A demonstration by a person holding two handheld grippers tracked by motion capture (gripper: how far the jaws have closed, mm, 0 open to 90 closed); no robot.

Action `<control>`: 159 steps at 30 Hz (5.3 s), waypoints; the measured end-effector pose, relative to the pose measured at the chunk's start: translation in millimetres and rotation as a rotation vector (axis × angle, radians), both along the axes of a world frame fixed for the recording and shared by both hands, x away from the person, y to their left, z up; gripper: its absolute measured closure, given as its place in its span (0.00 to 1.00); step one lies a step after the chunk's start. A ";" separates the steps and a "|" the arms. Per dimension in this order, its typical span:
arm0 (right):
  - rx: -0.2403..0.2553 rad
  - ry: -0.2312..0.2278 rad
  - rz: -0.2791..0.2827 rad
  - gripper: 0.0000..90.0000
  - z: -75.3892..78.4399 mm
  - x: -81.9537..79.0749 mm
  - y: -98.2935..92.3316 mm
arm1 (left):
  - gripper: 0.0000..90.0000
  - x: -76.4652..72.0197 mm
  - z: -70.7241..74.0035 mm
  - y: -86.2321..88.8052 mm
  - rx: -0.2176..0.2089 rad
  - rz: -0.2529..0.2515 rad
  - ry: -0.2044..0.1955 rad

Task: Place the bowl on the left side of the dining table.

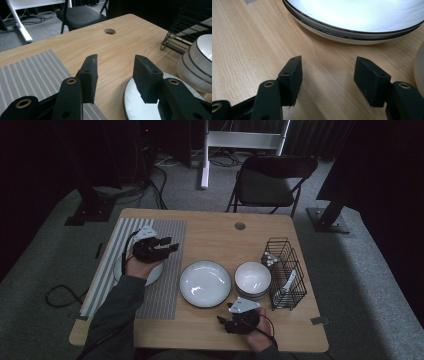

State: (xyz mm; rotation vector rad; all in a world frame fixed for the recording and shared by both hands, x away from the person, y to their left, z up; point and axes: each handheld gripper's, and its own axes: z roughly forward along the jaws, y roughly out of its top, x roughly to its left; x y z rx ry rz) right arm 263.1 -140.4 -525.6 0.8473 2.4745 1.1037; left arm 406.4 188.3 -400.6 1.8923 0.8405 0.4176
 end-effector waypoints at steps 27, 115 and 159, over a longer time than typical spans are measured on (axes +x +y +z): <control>0.003 0.030 0.033 0.31 -0.7 2.1 0.6 | 0.61 -1.2 8.0 -49.4 0.015 -0.119 -0.010; -0.009 0.039 0.060 0.23 -1.0 2.0 2.1 | 0.61 -0.4 -12.1 -172.4 0.078 -0.381 0.060; -0.009 0.038 0.059 0.23 -1.0 2.0 2.0 | 0.85 7.4 -37.4 -208.9 0.127 -0.399 0.184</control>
